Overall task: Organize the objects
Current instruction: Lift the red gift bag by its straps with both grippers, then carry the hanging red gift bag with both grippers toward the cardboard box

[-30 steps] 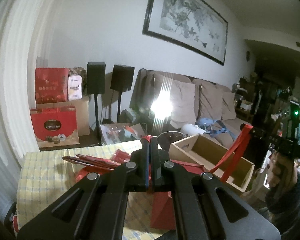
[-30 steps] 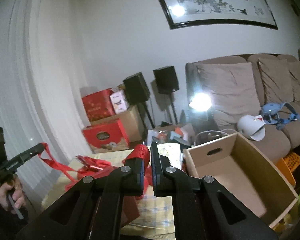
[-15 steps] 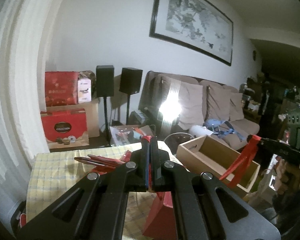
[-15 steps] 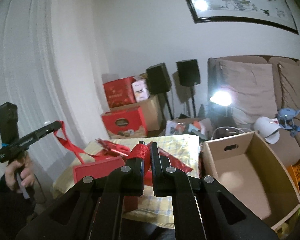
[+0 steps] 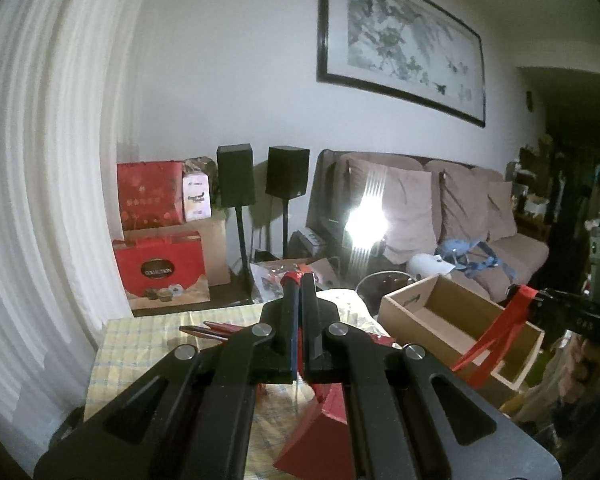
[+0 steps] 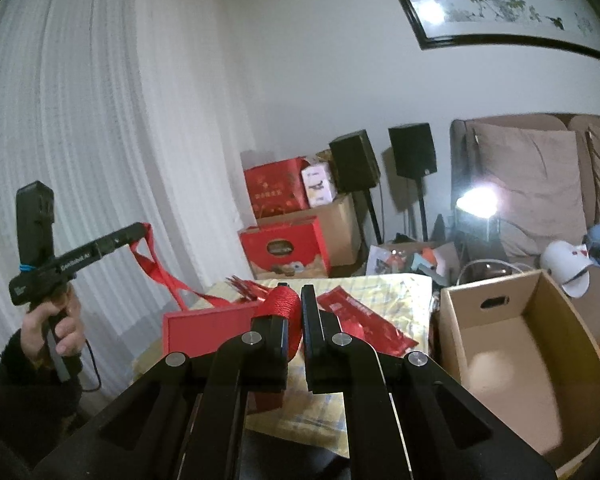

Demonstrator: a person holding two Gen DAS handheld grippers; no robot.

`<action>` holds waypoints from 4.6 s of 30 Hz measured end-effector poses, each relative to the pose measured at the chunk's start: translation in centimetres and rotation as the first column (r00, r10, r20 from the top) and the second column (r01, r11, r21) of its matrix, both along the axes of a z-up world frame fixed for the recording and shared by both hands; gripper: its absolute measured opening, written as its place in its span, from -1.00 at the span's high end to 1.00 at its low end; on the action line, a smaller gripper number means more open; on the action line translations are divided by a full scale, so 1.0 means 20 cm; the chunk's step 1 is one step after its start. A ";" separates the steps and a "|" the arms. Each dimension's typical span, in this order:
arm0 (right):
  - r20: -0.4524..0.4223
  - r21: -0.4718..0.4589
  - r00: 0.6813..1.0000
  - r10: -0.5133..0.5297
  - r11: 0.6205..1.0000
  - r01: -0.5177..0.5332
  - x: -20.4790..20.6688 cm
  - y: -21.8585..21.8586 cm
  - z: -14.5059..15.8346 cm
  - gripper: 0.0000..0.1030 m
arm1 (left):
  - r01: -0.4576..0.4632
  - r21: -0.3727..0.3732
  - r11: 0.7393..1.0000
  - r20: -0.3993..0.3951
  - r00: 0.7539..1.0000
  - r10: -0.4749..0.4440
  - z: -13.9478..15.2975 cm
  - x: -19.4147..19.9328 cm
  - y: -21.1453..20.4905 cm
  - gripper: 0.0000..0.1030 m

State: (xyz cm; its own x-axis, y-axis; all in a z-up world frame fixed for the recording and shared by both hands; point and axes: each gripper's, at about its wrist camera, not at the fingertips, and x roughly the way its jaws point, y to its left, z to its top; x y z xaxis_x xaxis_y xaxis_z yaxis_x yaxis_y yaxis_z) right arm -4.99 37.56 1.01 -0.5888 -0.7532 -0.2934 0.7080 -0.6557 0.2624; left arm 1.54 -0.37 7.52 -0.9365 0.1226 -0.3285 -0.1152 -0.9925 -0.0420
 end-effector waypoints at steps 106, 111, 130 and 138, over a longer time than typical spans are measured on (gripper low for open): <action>-0.043 0.034 0.958 -0.283 0.958 0.284 -0.23 0.55 0.17 0.93 | 0.300 0.010 0.954 0.080 0.951 -0.300 0.15 -0.43 0.86 0.98; -0.039 0.039 0.956 -0.290 0.956 0.291 -0.23 0.57 0.16 0.93 | 0.315 -0.009 0.949 0.095 0.945 -0.313 0.14 -0.45 0.89 0.98; -0.049 0.024 0.941 -0.334 0.942 0.336 -0.21 0.67 0.19 0.93 | 0.373 -0.003 0.928 0.111 0.922 -0.370 0.13 -0.49 1.02 0.98; -0.058 0.033 0.939 -0.339 0.939 0.341 -0.21 0.68 0.20 0.93 | 0.384 -0.006 0.923 0.115 0.917 -0.381 0.14 -0.50 1.04 0.98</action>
